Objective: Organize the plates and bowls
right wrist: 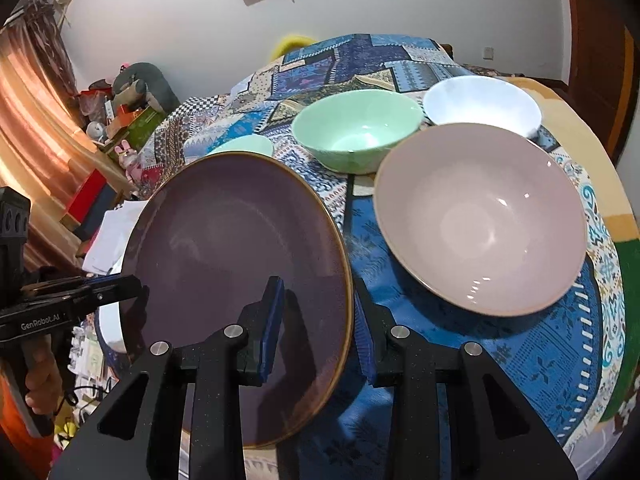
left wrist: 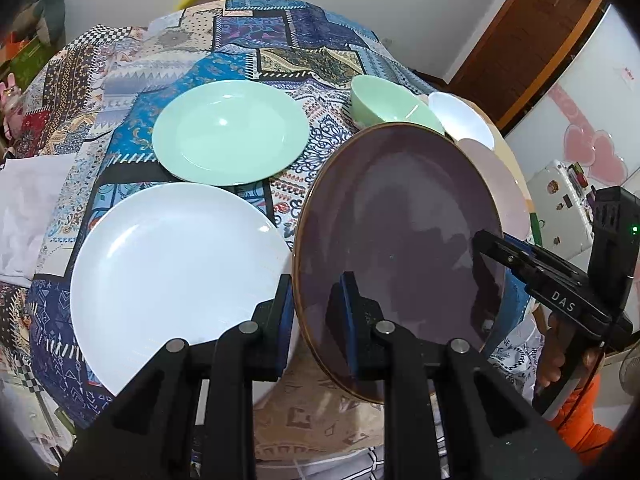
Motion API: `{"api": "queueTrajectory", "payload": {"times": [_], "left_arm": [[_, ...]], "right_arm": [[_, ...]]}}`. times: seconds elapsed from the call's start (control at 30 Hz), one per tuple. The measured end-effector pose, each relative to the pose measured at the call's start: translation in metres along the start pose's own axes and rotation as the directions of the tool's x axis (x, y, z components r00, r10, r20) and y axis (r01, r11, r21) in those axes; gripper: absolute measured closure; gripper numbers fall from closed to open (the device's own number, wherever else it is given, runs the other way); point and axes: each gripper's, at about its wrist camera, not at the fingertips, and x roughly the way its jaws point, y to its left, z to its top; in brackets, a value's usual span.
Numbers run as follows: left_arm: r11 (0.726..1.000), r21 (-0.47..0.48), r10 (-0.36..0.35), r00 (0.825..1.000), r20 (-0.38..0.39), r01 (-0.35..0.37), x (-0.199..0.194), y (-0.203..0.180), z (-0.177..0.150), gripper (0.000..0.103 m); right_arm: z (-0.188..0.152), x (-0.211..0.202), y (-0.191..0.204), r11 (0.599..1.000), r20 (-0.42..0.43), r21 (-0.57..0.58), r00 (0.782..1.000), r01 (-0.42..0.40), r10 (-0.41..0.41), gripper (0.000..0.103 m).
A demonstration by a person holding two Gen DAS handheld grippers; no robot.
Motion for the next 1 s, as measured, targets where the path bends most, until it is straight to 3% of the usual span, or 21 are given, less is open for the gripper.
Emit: {"api": "queueTrajectory", "payload": {"times": [0.5,1.0], "left_arm": [[1.000,0.010,0.019,0.996,-0.085,-0.019,0.041,-0.012,-0.001,0.082],[0.998,0.030,0.054,0.993,-0.104,-0.051,0.063,-0.013,0.004,0.082]], "right_arm": [[-0.012,0.013,-0.025,0.999,-0.049,0.044,0.999,0.004,-0.001,0.073],[-0.011,0.017,-0.032,0.999,-0.062,0.042,0.998,0.012,-0.009,0.072]]}}
